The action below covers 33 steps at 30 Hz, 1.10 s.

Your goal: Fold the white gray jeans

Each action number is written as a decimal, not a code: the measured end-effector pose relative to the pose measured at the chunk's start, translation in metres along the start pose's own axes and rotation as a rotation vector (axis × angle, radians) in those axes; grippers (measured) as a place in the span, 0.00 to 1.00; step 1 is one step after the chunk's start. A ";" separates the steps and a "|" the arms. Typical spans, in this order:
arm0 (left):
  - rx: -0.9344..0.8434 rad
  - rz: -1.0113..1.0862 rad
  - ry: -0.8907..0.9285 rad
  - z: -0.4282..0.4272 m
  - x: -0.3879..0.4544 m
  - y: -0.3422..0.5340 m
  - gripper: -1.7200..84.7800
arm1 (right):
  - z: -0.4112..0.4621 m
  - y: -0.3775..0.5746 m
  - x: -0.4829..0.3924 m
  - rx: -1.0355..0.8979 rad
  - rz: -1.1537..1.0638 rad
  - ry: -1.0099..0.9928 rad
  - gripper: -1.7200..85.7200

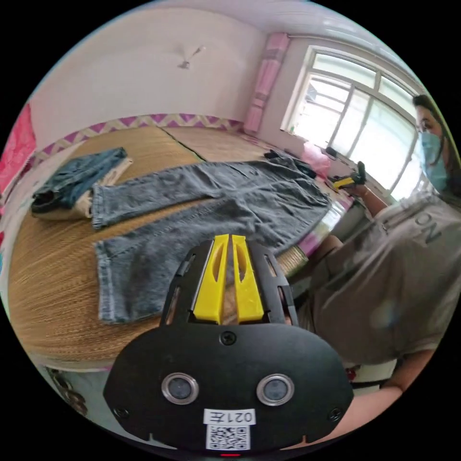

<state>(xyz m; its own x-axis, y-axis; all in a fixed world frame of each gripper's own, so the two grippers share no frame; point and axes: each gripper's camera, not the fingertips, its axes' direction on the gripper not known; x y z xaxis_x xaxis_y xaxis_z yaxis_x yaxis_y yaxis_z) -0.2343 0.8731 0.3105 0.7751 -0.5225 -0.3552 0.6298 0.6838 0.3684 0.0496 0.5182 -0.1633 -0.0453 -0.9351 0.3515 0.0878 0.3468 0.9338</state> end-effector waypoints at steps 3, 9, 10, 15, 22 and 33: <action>-0.064 -0.173 -0.113 0.011 -0.047 -0.003 0.01 | 0.029 0.010 0.062 -0.088 0.157 0.173 0.04; -0.177 -0.414 0.036 0.019 -0.115 0.060 0.01 | 0.069 0.083 0.094 -0.274 0.287 0.147 0.04; -0.173 -0.417 0.069 0.012 -0.116 0.075 0.01 | 0.064 0.093 0.089 -0.295 0.291 0.156 0.04; -0.172 -0.412 0.143 -0.010 -0.120 0.119 0.01 | 0.044 0.137 0.069 -0.341 0.278 0.190 0.03; 0.068 -0.328 0.134 -0.087 -0.093 0.186 0.02 | -0.071 0.253 0.063 0.091 0.651 0.068 0.07; 0.284 -0.690 0.067 -0.156 -0.036 0.364 0.04 | -0.062 0.518 -0.008 0.426 1.346 -0.253 0.12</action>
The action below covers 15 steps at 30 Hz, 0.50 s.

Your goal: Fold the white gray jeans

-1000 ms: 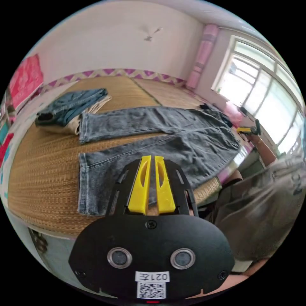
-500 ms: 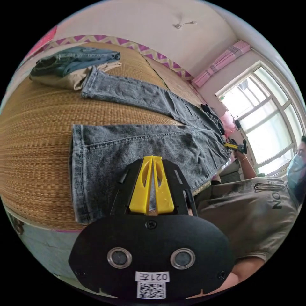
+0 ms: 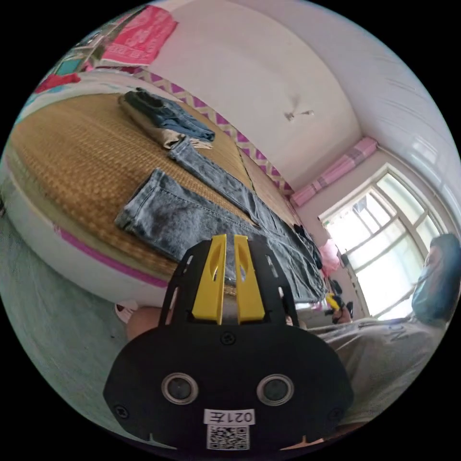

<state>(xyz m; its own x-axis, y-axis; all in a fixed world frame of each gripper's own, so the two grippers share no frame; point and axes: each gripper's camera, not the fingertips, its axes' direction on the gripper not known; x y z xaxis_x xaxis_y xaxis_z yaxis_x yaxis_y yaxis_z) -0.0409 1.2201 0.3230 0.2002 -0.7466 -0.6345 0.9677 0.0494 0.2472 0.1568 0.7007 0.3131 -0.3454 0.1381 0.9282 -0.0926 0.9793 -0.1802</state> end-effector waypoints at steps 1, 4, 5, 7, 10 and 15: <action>0.022 -0.046 -0.011 -0.009 -0.007 0.014 0.05 | 0.002 0.008 0.010 0.003 0.022 -0.009 0.12; 0.068 -0.152 -0.036 -0.031 -0.023 0.049 0.06 | 0.009 0.021 0.028 -0.008 0.035 -0.033 0.12; 0.076 -0.171 -0.041 -0.035 -0.026 0.057 0.06 | 0.014 0.025 0.035 -0.022 0.034 -0.044 0.12; 0.109 -0.249 -0.019 -0.053 -0.044 0.088 0.08 | 0.016 0.033 0.044 -0.027 0.045 -0.067 0.11; 0.141 -0.324 0.028 -0.073 -0.067 0.127 0.09 | 0.009 0.047 0.058 -0.006 0.055 -0.093 0.10; 0.182 -0.384 0.027 -0.096 -0.095 0.177 0.09 | -0.003 0.067 0.076 0.025 0.082 -0.135 0.09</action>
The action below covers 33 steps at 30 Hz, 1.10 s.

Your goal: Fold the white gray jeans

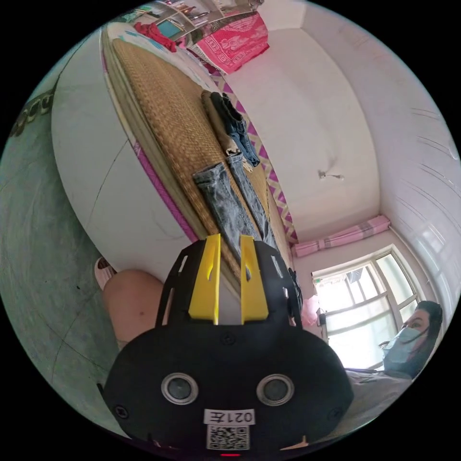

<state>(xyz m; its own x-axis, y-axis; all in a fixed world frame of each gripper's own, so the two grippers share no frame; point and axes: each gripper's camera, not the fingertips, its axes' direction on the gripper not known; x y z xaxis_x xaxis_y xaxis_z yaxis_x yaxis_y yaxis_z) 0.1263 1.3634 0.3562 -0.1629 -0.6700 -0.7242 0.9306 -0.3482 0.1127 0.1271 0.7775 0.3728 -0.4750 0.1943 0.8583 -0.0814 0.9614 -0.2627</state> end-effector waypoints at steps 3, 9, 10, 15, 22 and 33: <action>0.024 -0.009 -0.008 -0.010 -0.017 0.007 0.09 | 0.001 0.007 0.008 0.002 0.003 -0.006 0.09; 0.016 0.031 -0.026 -0.001 -0.023 0.004 0.10 | 0.006 0.020 0.018 0.000 -0.011 -0.016 0.09; 0.008 0.041 -0.044 0.004 -0.023 0.003 0.10 | 0.007 0.024 0.020 0.000 -0.011 -0.016 0.09; -0.031 0.020 -0.079 0.028 -0.039 0.002 0.09 | 0.013 0.037 0.030 0.004 0.002 -0.031 0.09; -0.042 0.012 -0.083 0.038 -0.054 0.020 0.11 | 0.026 0.051 0.034 0.008 0.004 -0.034 0.08; -0.068 0.001 -0.106 0.094 -0.063 0.009 0.13 | 0.068 0.055 0.029 0.005 -0.007 -0.034 0.08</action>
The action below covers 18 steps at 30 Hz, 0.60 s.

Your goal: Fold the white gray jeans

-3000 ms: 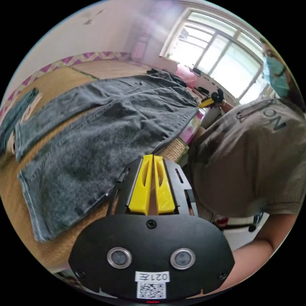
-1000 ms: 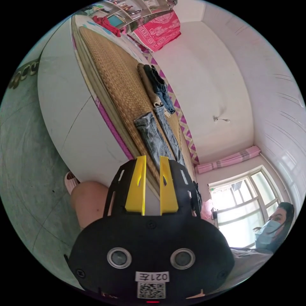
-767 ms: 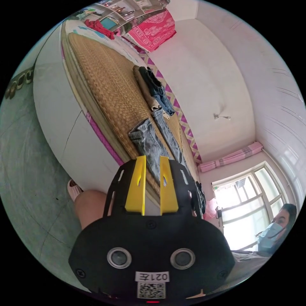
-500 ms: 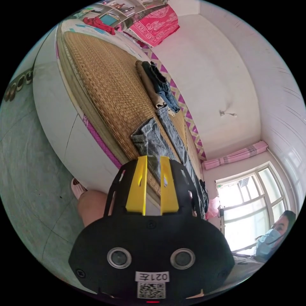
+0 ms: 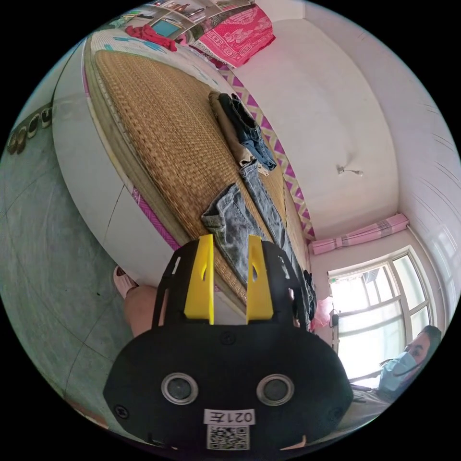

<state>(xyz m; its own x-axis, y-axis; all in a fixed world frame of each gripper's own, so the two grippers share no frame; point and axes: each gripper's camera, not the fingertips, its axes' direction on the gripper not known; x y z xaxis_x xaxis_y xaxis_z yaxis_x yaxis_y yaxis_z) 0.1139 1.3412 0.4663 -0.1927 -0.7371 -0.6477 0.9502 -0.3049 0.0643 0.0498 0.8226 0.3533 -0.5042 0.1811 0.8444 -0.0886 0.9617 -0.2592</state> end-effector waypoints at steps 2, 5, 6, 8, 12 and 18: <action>-0.005 -0.001 -0.005 0.016 0.001 -0.006 0.11 | 0.011 0.000 -0.001 -0.001 0.003 -0.006 0.08; -0.009 -0.015 -0.039 0.038 0.002 -0.010 0.05 | 0.024 -0.002 -0.005 -0.007 -0.005 0.007 0.07; -0.002 -0.008 -0.043 0.043 0.002 -0.009 0.02 | 0.027 -0.002 -0.006 -0.013 -0.006 0.009 0.07; 0.000 0.009 -0.028 0.050 0.005 -0.009 0.02 | 0.037 -0.007 -0.005 -0.041 0.024 0.003 0.05; -0.027 0.079 -0.018 0.070 0.034 -0.024 0.01 | 0.049 -0.024 -0.016 -0.090 0.032 -0.063 0.04; -0.115 0.297 -0.079 0.125 0.149 -0.100 0.01 | 0.087 -0.096 -0.109 -0.135 -0.104 -0.220 0.04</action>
<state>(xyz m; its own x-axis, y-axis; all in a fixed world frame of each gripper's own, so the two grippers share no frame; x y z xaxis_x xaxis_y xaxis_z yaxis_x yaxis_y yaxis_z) -0.0401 1.1866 0.4580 0.0833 -0.8297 -0.5520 0.9882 -0.0025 0.1529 0.0388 0.6926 0.2456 -0.6742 0.0457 0.7372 -0.0412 0.9942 -0.0993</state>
